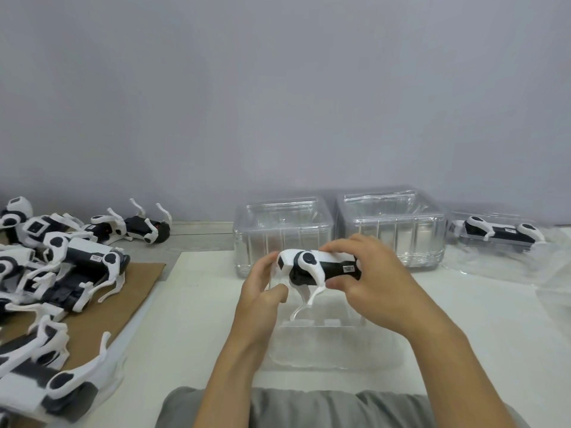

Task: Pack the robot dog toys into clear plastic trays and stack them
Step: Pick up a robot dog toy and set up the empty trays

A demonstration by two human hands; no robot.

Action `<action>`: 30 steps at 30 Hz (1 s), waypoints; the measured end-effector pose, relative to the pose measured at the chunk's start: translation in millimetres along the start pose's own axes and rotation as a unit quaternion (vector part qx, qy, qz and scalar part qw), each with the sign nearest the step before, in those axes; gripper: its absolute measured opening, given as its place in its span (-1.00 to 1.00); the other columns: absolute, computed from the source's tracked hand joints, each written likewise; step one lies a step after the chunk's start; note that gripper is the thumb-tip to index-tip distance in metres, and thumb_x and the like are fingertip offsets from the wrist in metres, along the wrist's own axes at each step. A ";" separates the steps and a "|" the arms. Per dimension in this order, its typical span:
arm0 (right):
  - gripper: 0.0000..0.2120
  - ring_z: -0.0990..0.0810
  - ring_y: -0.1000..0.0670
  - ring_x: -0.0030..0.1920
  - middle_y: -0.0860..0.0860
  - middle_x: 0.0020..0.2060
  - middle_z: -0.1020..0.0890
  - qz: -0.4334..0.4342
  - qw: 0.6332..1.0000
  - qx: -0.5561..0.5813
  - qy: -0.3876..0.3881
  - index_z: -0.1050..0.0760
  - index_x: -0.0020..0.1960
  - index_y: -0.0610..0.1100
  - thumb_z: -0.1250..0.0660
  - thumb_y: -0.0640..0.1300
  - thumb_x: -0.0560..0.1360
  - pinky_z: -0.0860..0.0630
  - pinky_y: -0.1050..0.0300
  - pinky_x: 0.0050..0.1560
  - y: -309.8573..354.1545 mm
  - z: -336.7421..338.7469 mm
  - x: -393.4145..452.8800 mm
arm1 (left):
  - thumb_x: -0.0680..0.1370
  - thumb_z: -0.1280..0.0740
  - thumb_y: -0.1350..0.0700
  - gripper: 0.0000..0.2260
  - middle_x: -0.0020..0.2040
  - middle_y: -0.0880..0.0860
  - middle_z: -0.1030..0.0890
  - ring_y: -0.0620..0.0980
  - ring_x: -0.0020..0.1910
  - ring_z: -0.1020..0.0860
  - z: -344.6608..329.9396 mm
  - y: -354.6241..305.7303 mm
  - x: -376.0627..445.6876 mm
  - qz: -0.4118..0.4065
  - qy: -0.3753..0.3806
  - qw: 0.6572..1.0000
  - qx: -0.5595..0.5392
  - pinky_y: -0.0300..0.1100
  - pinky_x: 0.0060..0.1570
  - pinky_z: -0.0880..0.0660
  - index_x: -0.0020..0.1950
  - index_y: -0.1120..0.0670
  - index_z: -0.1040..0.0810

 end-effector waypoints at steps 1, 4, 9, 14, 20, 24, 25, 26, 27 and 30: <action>-0.67 -0.38 0.11 0.09 0.23 -0.06 -0.48 -0.003 1.000 -0.009 0.002 -0.49 0.05 0.27 -0.46 -0.13 0.47 -0.32 0.03 0.23 0.5 -2.2 -0.1 | 0.20 -0.23 0.19 -0.36 0.31 -0.11 -0.57 -0.11 0.39 -0.44 0.6 0.3 0.3 0.002 0.004 1.000 0.001 -0.07 0.34 -0.41 0.28 -0.12 -0.54; -0.67 -0.35 0.10 0.12 0.25 -0.03 -0.45 -0.024 0.998 -0.059 -0.004 -0.55 0.12 0.19 -0.45 -0.15 0.46 -0.24 0.06 0.23 -3.1 -4.3 -0.4 | 0.19 -0.24 0.18 -0.37 0.26 -0.26 -0.53 -0.28 0.36 -0.39 1.2 -0.5 -0.8 0.008 0.010 1.000 0.004 -0.30 0.14 -0.36 0.24 -0.18 -0.52; -0.63 -0.39 0.12 0.03 0.28 -0.12 -0.45 -0.034 0.997 -0.072 0.012 -0.60 0.12 0.16 -0.48 -0.19 0.40 -0.33 0.08 0.16 -6.3 -8.3 0.5 | 0.18 -0.23 0.16 -0.36 0.26 -0.24 -0.50 -0.28 0.32 -0.38 0.3 -2.2 -3.6 0.011 0.016 0.999 0.025 -0.30 0.10 -0.35 0.23 -0.24 -0.51; -0.64 -0.45 0.15 -0.04 0.24 -0.11 -0.53 -0.035 0.999 -0.006 0.013 -0.64 0.11 0.12 -0.53 -0.18 0.37 -0.36 0.22 -0.04 -9.9 -15.7 0.2 | 0.23 -0.30 0.02 -0.53 0.25 -0.04 -0.57 -0.01 0.30 -0.49 1.3 -6.0 -3.1 0.028 0.009 1.000 0.007 0.07 0.39 -0.38 0.14 -0.19 -0.59; -0.65 -0.44 0.14 -0.06 0.23 -0.17 -0.53 -0.026 0.999 -0.029 -0.002 -0.66 0.04 0.17 -0.50 -0.18 0.34 -0.45 0.17 -0.12 -6.9 -20.9 -0.1 | 0.35 -0.42 -0.15 -0.75 0.24 0.04 -0.60 0.04 0.29 -0.53 -1.1 -10.6 -3.4 0.037 -0.031 0.999 -0.004 0.03 0.33 -0.43 0.00 -0.19 -0.63; -0.68 -0.40 0.07 0.02 0.21 -0.14 -0.54 -0.016 0.998 -0.059 -0.017 -0.65 0.05 0.14 -0.48 -0.16 0.36 -0.46 0.08 -0.04 -4.7 -24.5 -1.3 | 0.51 -0.47 0.04 -0.77 0.30 0.05 -0.59 0.12 0.35 -0.51 4.0 -5.5 2.7 0.068 -0.033 0.997 -0.035 0.17 0.42 -0.37 0.16 -0.04 -0.63; -0.69 -0.40 0.07 0.04 0.20 -0.13 -0.55 -0.015 0.998 -0.065 -0.018 -0.65 0.06 0.14 -0.47 -0.16 0.37 -0.47 0.07 -0.02 -4.8 -25.4 -1.5 | 0.53 -0.45 0.06 -0.78 0.28 0.05 -0.60 0.12 0.34 -0.52 5.0 -4.9 3.7 0.071 -0.035 0.996 -0.036 0.17 0.41 -0.38 0.17 -0.02 -0.63; -0.69 -0.39 0.07 0.05 0.19 -0.11 -0.55 -0.015 0.997 -0.072 -0.019 -0.64 0.06 0.14 -0.46 -0.16 0.37 -0.46 0.07 -0.01 -5.0 -26.3 -1.8 | 0.54 -0.44 0.07 -0.80 0.27 0.04 -0.61 0.11 0.33 -0.52 5.5 -4.7 4.2 0.072 -0.037 0.996 -0.032 0.16 0.40 -0.39 0.17 -0.02 -0.63; -0.69 -0.38 0.07 0.05 0.19 -0.11 -0.55 -0.015 0.997 -0.079 -0.018 -0.64 0.05 0.14 -0.44 -0.16 0.38 -0.46 0.08 -0.02 -4.9 -27.0 -1.8 | 0.54 -0.43 0.07 -0.80 0.26 0.04 -0.61 0.11 0.32 -0.52 5.6 -4.8 4.6 0.070 -0.040 0.996 -0.026 0.16 0.40 -0.39 0.16 -0.02 -0.63; -0.68 -0.36 0.09 0.04 0.19 -0.09 -0.54 -0.013 0.995 -0.098 -0.014 -0.63 0.08 0.15 -0.42 -0.15 0.39 -0.42 0.13 -0.06 -4.5 -28.5 -1.4 | 0.56 -0.42 0.10 -0.82 0.26 0.06 -0.60 0.11 0.32 -0.53 4.5 -4.1 5.4 0.069 -0.049 0.996 -0.028 0.16 0.38 -0.41 0.16 -0.02 -0.63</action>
Point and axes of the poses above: each hand's wrist, its own x-axis towards the middle knuckle, its own z-axis out of the back of the hand, y = z × x, the point moved 1 cm from there along x, towards the middle knuckle
